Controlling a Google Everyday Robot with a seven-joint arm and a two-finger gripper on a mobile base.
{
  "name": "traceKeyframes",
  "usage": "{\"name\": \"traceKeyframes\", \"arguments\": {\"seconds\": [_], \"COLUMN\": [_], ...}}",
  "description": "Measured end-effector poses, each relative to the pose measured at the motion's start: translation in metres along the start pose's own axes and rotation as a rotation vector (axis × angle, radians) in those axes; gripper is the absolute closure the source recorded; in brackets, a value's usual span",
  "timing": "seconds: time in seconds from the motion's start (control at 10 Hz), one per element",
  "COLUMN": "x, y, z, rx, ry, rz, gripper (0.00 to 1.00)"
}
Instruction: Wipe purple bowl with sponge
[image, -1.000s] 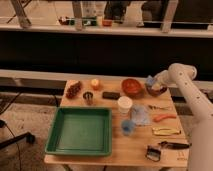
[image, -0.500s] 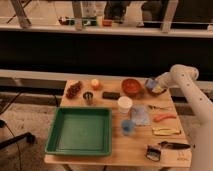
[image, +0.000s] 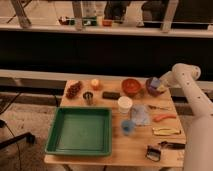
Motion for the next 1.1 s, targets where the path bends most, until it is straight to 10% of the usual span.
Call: {"name": "traceKeyframes", "arguments": {"seconds": [0.7, 1.1], "x": [-0.011, -0.042], "y": [-0.037, -0.028], "z": [0.019, 0.020], "rx": [0.068, 0.060], "ry": [0.032, -0.018], "rz": [-0.046, -0.076], "gripper": [1.00, 1.00]}}
